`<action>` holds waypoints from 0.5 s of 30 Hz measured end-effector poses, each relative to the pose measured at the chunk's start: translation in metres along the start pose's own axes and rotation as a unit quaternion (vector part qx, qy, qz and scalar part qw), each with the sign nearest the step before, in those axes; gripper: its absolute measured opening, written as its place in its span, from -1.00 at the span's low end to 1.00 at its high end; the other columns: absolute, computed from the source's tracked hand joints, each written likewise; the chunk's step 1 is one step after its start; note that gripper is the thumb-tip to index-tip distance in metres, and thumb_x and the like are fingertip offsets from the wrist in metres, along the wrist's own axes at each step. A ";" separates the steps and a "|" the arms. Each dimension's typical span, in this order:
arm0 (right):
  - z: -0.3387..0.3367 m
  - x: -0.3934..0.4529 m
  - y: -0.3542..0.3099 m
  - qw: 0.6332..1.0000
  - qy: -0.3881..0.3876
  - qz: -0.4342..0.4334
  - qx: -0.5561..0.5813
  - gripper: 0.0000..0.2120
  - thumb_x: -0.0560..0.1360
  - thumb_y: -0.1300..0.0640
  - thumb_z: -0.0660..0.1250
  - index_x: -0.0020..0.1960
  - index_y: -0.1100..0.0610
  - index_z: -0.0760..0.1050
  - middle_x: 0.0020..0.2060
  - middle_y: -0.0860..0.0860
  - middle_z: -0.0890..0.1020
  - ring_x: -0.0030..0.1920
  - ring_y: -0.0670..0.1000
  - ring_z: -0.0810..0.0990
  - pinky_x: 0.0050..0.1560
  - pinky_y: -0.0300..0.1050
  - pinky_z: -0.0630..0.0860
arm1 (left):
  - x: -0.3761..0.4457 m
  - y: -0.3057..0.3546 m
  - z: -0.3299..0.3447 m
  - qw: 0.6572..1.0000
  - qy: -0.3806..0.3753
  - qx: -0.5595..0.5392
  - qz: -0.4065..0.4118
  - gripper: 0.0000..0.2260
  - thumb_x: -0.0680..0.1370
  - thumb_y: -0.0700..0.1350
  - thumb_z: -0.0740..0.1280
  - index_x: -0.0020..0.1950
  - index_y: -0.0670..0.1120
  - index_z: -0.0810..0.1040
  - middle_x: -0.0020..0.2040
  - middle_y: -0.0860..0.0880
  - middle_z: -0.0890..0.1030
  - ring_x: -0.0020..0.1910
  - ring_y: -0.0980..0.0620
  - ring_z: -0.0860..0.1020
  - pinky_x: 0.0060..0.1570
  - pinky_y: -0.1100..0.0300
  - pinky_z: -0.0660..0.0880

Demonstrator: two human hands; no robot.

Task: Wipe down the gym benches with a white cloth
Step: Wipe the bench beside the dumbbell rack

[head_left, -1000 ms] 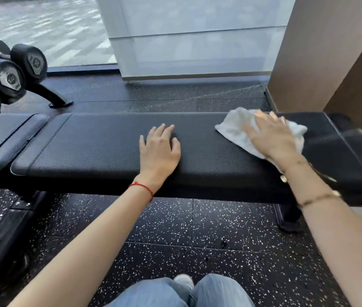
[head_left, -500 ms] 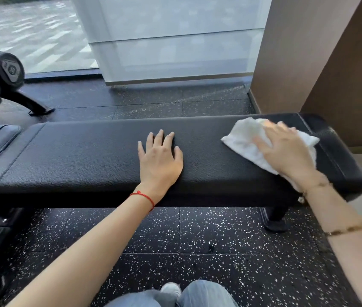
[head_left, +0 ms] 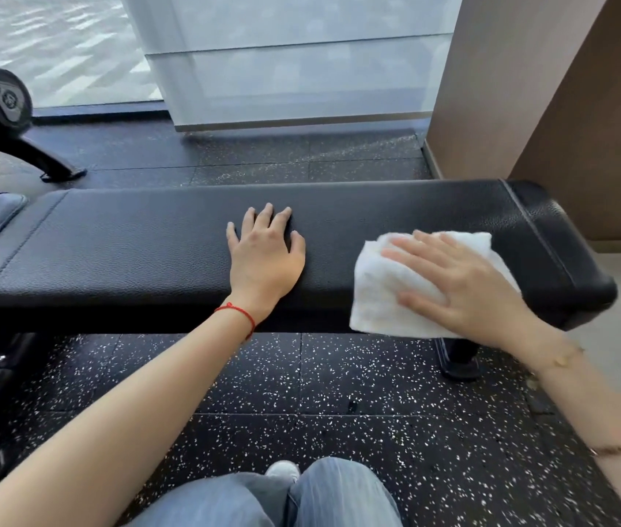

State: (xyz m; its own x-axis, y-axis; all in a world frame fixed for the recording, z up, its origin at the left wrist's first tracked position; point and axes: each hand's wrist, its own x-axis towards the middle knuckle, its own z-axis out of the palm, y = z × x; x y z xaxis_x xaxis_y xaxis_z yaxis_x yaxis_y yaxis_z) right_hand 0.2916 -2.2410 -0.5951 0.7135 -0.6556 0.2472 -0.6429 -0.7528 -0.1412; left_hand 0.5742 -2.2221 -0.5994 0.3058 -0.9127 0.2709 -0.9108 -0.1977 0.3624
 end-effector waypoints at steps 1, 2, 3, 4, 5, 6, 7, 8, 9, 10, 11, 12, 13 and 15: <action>0.000 -0.011 0.002 0.999 0.024 -0.016 -0.027 -0.41 0.60 -0.29 0.10 0.55 -0.07 0.25 0.55 -0.12 0.26 0.55 0.05 0.23 0.55 0.11 0.15 | 0.000 0.001 0.000 1.000 -0.003 0.000 -0.002 -0.57 0.61 0.03 0.15 0.48 0.00 0.37 0.52 -0.07 0.34 0.55 -0.12 0.17 0.53 -0.23 -0.02; 0.002 -0.017 0.001 0.997 0.048 -0.028 -0.056 -0.41 0.60 -0.29 0.12 0.54 -0.04 0.28 0.53 -0.08 0.30 0.53 0.09 0.28 0.52 0.15 0.22 | 0.000 0.003 -0.001 1.000 -0.006 0.000 -0.005 -0.57 0.61 0.02 0.15 0.48 0.00 0.37 0.52 -0.08 0.33 0.55 -0.13 0.17 0.53 -0.24 -0.03; 0.005 -0.017 -0.003 0.994 0.067 -0.039 -0.081 -0.41 0.61 -0.29 0.12 0.54 -0.02 0.29 0.52 -0.05 0.33 0.51 0.11 0.31 0.48 0.18 0.27 | 0.000 0.004 -0.001 1.000 -0.009 0.001 -0.007 -0.57 0.61 0.01 0.15 0.49 -0.01 0.36 0.53 -0.09 0.32 0.55 -0.14 0.16 0.53 -0.25 -0.04; 0.011 -0.014 -0.011 0.990 0.081 -0.051 -0.102 -0.42 0.61 -0.29 0.12 0.53 -0.01 0.30 0.51 -0.03 0.35 0.50 0.13 0.34 0.45 0.19 0.31 | 0.000 0.005 -0.001 1.000 -0.010 0.003 -0.008 -0.57 0.61 0.01 0.15 0.49 -0.02 0.36 0.53 -0.09 0.32 0.55 -0.15 0.15 0.52 -0.25 -0.04; 0.018 -0.007 -0.022 0.986 0.093 -0.067 -0.124 -0.42 0.61 -0.29 0.12 0.53 -0.02 0.31 0.50 -0.01 0.37 0.48 0.14 0.36 0.43 0.19 0.34 | 0.000 0.005 -0.002 1.000 -0.012 0.005 -0.008 -0.57 0.61 0.00 0.15 0.49 -0.02 0.36 0.53 -0.09 0.32 0.55 -0.15 0.15 0.52 -0.25 -0.04; 0.028 0.000 -0.034 0.979 0.106 -0.084 -0.151 -0.43 0.62 -0.29 0.13 0.52 -0.02 0.32 0.48 0.00 0.40 0.47 0.14 0.39 0.42 0.18 0.37 | 0.000 0.006 -0.002 1.000 -0.013 0.006 -0.008 -0.57 0.61 0.00 0.15 0.49 -0.03 0.36 0.53 -0.09 0.32 0.55 -0.15 0.15 0.52 -0.25 -0.04; 0.038 0.007 -0.047 0.971 0.119 -0.097 -0.181 -0.44 0.62 -0.28 0.13 0.52 -0.03 0.33 0.47 0.00 0.41 0.45 0.14 0.42 0.40 0.16 0.39 | 0.000 0.006 -0.002 1.000 -0.014 0.004 -0.007 -0.57 0.61 0.00 0.15 0.48 -0.03 0.36 0.53 -0.09 0.31 0.55 -0.14 0.15 0.52 -0.25 -0.04; 0.046 0.014 -0.056 0.964 0.132 -0.102 -0.207 -0.45 0.62 -0.27 0.14 0.53 -0.04 0.32 0.47 0.01 0.42 0.43 0.14 0.44 0.39 0.15 0.41 | -0.001 0.005 -0.002 1.000 -0.014 0.000 -0.007 -0.57 0.61 0.00 0.15 0.48 -0.02 0.36 0.53 -0.09 0.31 0.55 -0.14 0.14 0.52 -0.25 -0.04; 0.051 0.018 -0.061 0.958 0.148 -0.104 -0.221 -0.45 0.63 -0.26 0.15 0.53 -0.04 0.31 0.46 0.01 0.43 0.42 0.13 0.46 0.38 0.13 0.42 | -0.001 0.004 -0.003 1.000 -0.015 -0.004 -0.006 -0.57 0.62 0.00 0.15 0.49 -0.02 0.36 0.53 -0.08 0.31 0.56 -0.13 0.14 0.53 -0.24 -0.05; 0.053 0.018 -0.059 0.954 0.165 -0.110 -0.225 -0.46 0.63 -0.25 0.15 0.53 -0.03 0.30 0.46 0.02 0.43 0.41 0.13 0.46 0.38 0.13 0.43 | -0.001 0.002 -0.003 1.000 -0.015 -0.006 -0.004 -0.58 0.62 0.01 0.15 0.49 -0.01 0.36 0.54 -0.08 0.31 0.56 -0.13 0.14 0.53 -0.23 -0.05; 0.054 0.013 -0.053 0.951 0.181 -0.119 -0.222 -0.46 0.64 -0.23 0.14 0.54 -0.01 0.30 0.47 0.02 0.42 0.42 0.13 0.45 0.38 0.13 0.42 | -0.001 0.001 -0.004 1.000 -0.015 -0.005 -0.001 -0.58 0.62 0.02 0.15 0.49 0.00 0.36 0.54 -0.08 0.31 0.56 -0.12 0.15 0.53 -0.22 -0.04; 0.054 0.003 -0.043 0.948 0.192 -0.126 -0.219 -0.47 0.65 -0.21 0.13 0.55 0.00 0.28 0.49 0.03 0.39 0.45 0.13 0.42 0.40 0.14 0.41 | -0.002 0.000 -0.004 1.000 -0.016 -0.002 0.002 -0.57 0.63 0.03 0.15 0.49 0.00 0.35 0.54 -0.08 0.31 0.56 -0.12 0.15 0.53 -0.21 -0.04; 0.054 -0.012 -0.030 0.945 0.200 -0.125 -0.226 -0.46 0.66 -0.20 0.13 0.56 0.00 0.26 0.51 0.03 0.35 0.48 0.14 0.37 0.42 0.15 0.38 | -0.002 -0.001 -0.005 1.000 -0.018 -0.001 0.004 -0.57 0.63 0.03 0.14 0.50 0.01 0.35 0.54 -0.08 0.30 0.56 -0.12 0.15 0.54 -0.20 -0.04; 0.054 -0.045 -0.003 0.939 0.195 -0.100 -0.263 -0.45 0.65 -0.19 0.15 0.57 -0.01 0.22 0.55 0.02 0.27 0.53 0.14 0.27 0.49 0.15 0.29 | -0.002 0.000 -0.005 1.000 -0.023 -0.003 0.003 -0.57 0.63 0.03 0.13 0.50 0.00 0.34 0.54 -0.08 0.30 0.56 -0.12 0.14 0.54 -0.21 -0.05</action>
State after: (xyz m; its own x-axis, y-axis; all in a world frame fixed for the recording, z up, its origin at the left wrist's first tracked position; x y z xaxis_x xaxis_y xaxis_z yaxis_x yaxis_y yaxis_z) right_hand 0.2763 -2.2127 -0.6572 0.7437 -0.3561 0.5658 -0.6296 -0.6577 0.4136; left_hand 0.5751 -2.2186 -0.5953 0.2880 -0.9291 0.2321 -0.9109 -0.1911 0.3657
